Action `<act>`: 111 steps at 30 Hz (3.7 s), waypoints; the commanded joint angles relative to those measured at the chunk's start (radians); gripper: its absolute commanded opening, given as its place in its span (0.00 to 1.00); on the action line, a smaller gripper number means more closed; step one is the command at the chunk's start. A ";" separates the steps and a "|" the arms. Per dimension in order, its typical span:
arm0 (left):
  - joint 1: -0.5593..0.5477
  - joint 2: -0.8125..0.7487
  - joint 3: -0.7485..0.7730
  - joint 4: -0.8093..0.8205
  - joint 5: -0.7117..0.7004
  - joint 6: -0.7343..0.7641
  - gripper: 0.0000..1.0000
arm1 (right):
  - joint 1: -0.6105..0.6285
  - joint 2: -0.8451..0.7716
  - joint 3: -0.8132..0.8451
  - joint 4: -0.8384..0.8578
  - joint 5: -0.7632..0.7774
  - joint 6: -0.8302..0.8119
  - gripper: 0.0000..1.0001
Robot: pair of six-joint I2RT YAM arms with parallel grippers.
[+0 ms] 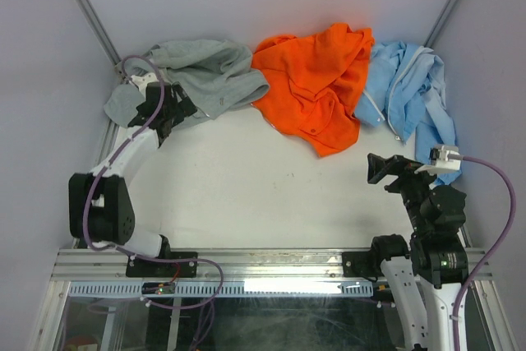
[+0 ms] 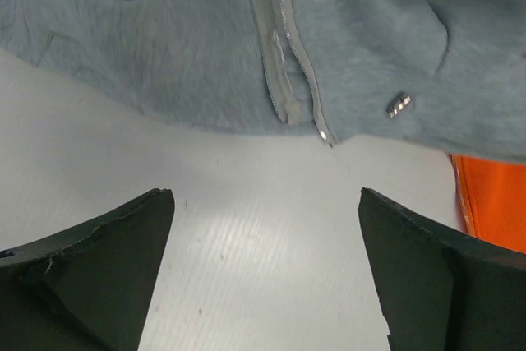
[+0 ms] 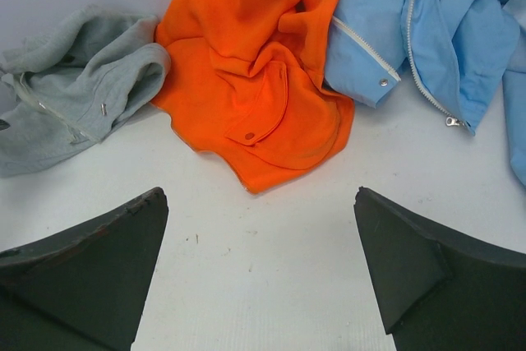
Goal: Zip up the jacket
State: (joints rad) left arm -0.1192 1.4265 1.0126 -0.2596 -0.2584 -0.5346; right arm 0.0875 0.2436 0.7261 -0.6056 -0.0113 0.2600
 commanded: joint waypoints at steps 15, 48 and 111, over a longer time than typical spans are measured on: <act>0.199 0.819 0.815 -0.023 0.144 0.068 0.99 | 0.038 -0.066 -0.017 0.029 -0.014 -0.018 0.99; 0.082 -0.104 0.376 -0.083 0.632 -0.111 0.00 | 0.038 0.014 -0.007 0.066 -0.226 -0.017 0.99; -0.271 0.293 0.114 0.059 0.552 -0.008 0.78 | 0.572 1.103 -0.155 0.861 -0.036 0.299 0.94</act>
State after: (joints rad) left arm -0.3904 1.9255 1.3079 -0.3134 0.3103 -0.4618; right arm 0.6537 1.2591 0.4572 0.0837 -0.0998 0.5854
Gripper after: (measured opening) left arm 0.790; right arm 0.956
